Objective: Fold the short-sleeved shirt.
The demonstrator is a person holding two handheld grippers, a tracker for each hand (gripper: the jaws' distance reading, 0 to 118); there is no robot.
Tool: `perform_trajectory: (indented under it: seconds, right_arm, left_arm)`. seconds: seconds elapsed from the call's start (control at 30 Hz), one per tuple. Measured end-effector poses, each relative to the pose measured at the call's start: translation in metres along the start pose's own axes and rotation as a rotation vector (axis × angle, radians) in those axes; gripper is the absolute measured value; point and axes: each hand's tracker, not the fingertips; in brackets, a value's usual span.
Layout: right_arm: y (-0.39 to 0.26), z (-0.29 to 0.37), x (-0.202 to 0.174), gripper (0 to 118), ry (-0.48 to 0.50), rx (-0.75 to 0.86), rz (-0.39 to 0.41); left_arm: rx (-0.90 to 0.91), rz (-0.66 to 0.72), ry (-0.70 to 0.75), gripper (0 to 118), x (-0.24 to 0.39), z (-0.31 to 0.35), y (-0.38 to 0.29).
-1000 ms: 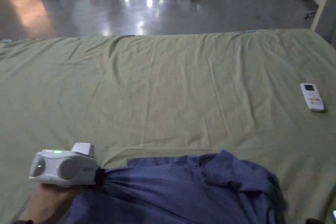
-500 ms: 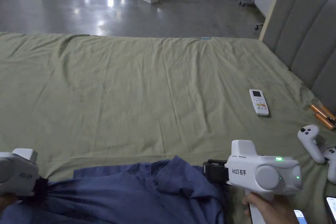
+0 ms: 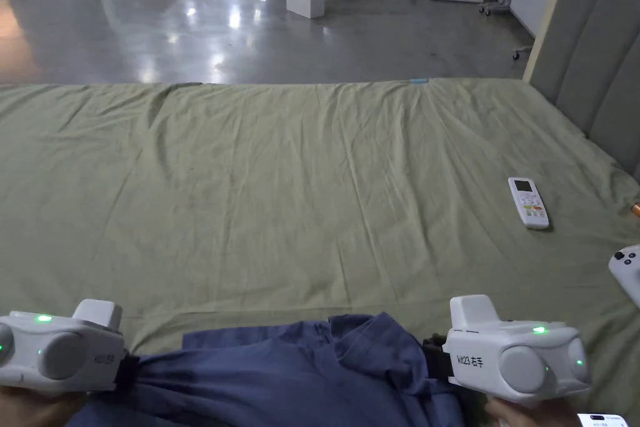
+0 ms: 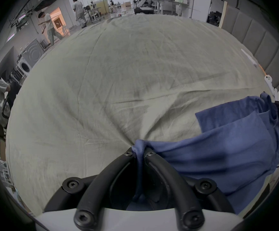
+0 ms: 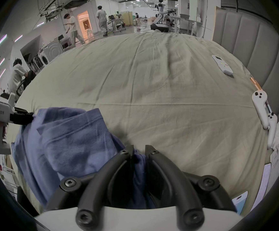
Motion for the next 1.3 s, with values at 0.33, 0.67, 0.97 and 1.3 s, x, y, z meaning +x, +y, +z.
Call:
perform_trajectory:
  seconds: [0.33, 0.67, 0.97, 1.3]
  right_arm:
    - [0.020, 0.152, 0.012, 12, 0.046, 0.357, -0.140]
    - [0.077, 0.320, -0.025, 11, -0.005, 0.668, -0.029]
    - [0.138, 0.450, -0.064, 11, -0.056, 0.904, 0.025]
    - [0.183, 0.514, -0.078, 11, -0.138, 1.005, 0.109]
  left_arm:
    - [0.507, 0.105, -0.170, 5, -0.065, 0.205, -0.044]
    - [0.839, 0.138, -0.115, 5, -0.086, 0.384, -0.064]
    - [1.042, 0.125, -0.040, 5, -0.092, 0.500, -0.050]
    - [1.120, 0.123, 0.018, 5, -0.097, 0.555, -0.018]
